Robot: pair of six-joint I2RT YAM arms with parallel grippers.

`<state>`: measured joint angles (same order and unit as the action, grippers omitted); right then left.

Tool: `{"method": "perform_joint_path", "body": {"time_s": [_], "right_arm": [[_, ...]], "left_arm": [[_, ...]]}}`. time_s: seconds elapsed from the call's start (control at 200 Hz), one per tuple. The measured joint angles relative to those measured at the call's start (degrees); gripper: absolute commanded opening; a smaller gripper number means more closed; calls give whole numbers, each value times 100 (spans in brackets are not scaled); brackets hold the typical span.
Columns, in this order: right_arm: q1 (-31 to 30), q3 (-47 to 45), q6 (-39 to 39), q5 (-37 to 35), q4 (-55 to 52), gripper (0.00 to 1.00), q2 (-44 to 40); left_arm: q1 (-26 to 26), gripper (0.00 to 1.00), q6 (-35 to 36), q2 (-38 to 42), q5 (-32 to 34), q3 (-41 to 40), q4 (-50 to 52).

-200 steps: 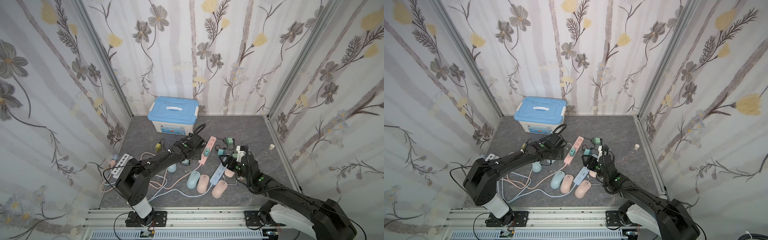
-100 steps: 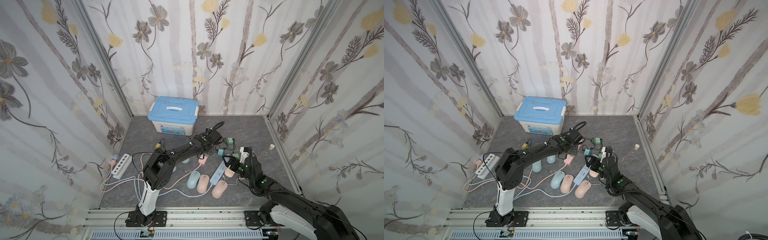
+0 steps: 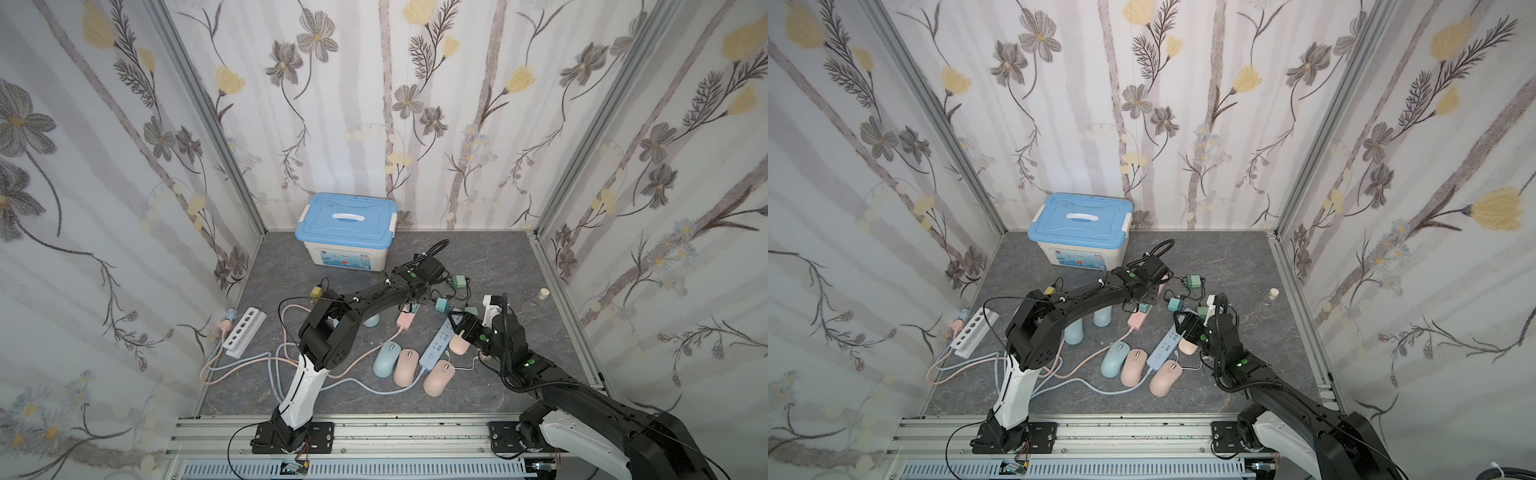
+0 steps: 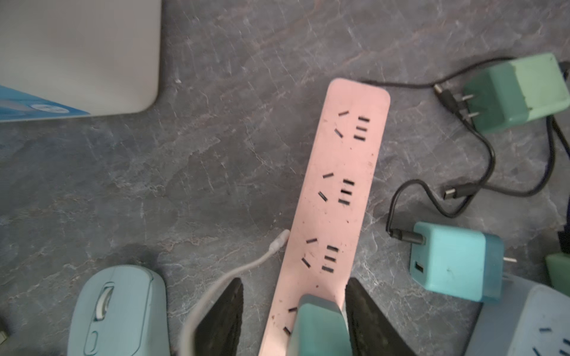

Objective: Unplug the wireless mouse
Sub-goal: Remove the plug from the socket.

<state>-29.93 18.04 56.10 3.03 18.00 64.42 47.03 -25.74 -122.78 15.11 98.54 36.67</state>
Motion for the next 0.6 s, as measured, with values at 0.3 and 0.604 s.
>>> {"method": "perform_joint_path", "body": {"time_s": [0.3, 0.604], "right_arm": [[46, -24, 0, 120, 59, 78, 48], [66, -48, 42, 133, 74, 78, 55]], "left_arm": [[37, 60, 9, 337, -129, -76, 168], [55, 55, 31, 210, -201, -66, 278]]}}
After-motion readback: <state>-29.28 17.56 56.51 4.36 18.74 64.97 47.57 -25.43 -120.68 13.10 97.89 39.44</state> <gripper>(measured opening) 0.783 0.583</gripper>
